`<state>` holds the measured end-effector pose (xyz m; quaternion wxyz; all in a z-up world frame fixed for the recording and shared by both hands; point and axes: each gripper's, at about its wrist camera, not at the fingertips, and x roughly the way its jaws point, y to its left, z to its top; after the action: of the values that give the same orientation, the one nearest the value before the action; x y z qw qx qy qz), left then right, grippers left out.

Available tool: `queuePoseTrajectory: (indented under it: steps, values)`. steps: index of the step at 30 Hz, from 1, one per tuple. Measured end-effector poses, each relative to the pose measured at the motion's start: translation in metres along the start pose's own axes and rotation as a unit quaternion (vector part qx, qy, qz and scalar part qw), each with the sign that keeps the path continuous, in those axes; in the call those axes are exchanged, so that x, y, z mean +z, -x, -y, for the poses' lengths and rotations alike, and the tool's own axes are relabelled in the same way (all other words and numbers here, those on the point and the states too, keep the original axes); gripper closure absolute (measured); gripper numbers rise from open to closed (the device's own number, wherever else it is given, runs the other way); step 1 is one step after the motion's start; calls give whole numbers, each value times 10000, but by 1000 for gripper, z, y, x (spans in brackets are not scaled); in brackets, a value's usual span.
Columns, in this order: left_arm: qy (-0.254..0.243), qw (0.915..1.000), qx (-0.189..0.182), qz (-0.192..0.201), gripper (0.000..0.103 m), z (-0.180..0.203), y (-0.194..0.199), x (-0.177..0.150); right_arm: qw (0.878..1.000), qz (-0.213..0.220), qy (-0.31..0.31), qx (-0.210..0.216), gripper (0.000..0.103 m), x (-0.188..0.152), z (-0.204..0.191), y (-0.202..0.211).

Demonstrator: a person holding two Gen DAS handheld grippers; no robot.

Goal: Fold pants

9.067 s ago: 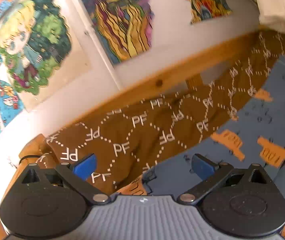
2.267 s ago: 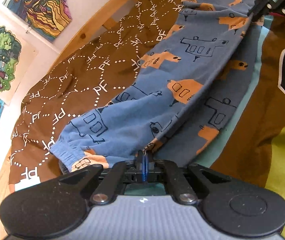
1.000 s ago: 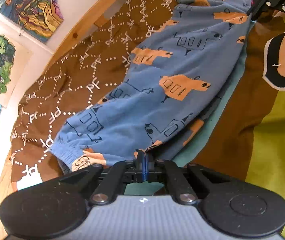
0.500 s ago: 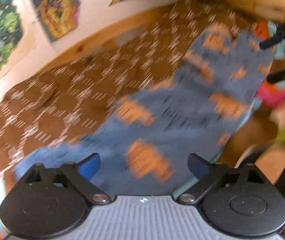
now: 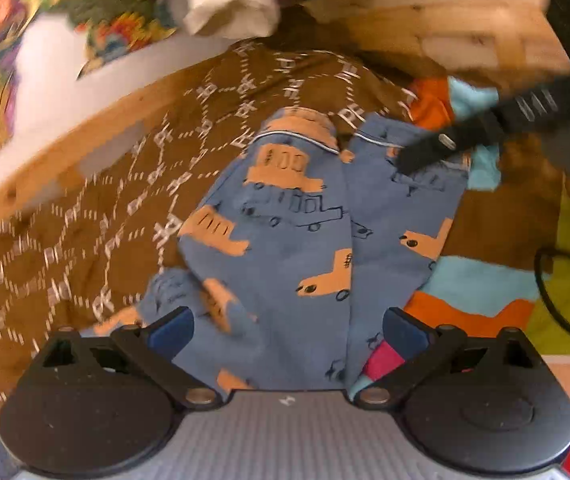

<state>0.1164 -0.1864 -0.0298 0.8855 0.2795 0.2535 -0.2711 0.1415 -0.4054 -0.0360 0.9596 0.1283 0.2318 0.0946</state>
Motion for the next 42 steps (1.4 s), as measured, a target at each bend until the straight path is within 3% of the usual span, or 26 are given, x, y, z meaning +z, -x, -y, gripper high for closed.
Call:
queuePoseTrajectory:
  steps: [2, 7, 14, 17, 19, 22, 27, 32, 36, 41, 42]
  values:
    - [-251, 9997, 74, 11, 0, 10, -5, 0, 9997, -29, -193, 132, 1, 2, 9, -7]
    - [-382, 9991, -161, 47, 2, 17, -13, 5, 9970, -284, -573, 425, 1, 12, 24, -26]
    - [262, 9983, -509, 106, 6, 0, -10, 12, 9935, -491, -739, 718, 2, 40, 36, -53]
    - [637, 9959, -637, -79, 20, -9, -18, 14, 9934, -621, -766, 593, 11, 48, 37, -66]
    - [900, 9923, -824, -216, 41, -15, -23, 13, 9944, -726, -725, 242, 22, 50, 36, -73]
    - [1111, 9883, -917, -492, 63, -19, -32, 11, 9951, -784, -601, -78, 38, 50, 35, -80]
    - [928, 9903, -897, -517, 64, -15, -31, 9, 9958, -658, -613, -172, 48, 52, 39, -85]
    - [827, 9903, -955, -582, 64, -13, -31, 9, 9956, -695, -611, -140, 49, 56, 38, -93]
    - [860, 9895, -980, -624, 80, -15, -33, 9, 9957, -595, -682, -202, 54, 60, 37, -99]
    - [824, 9902, -933, -628, 86, -15, -34, 7, 9945, -579, -809, -316, 61, 65, 43, -111]
    - [833, 9902, -922, -630, 88, -15, -34, 7, 9944, -573, -818, -333, 68, 65, 44, -112]
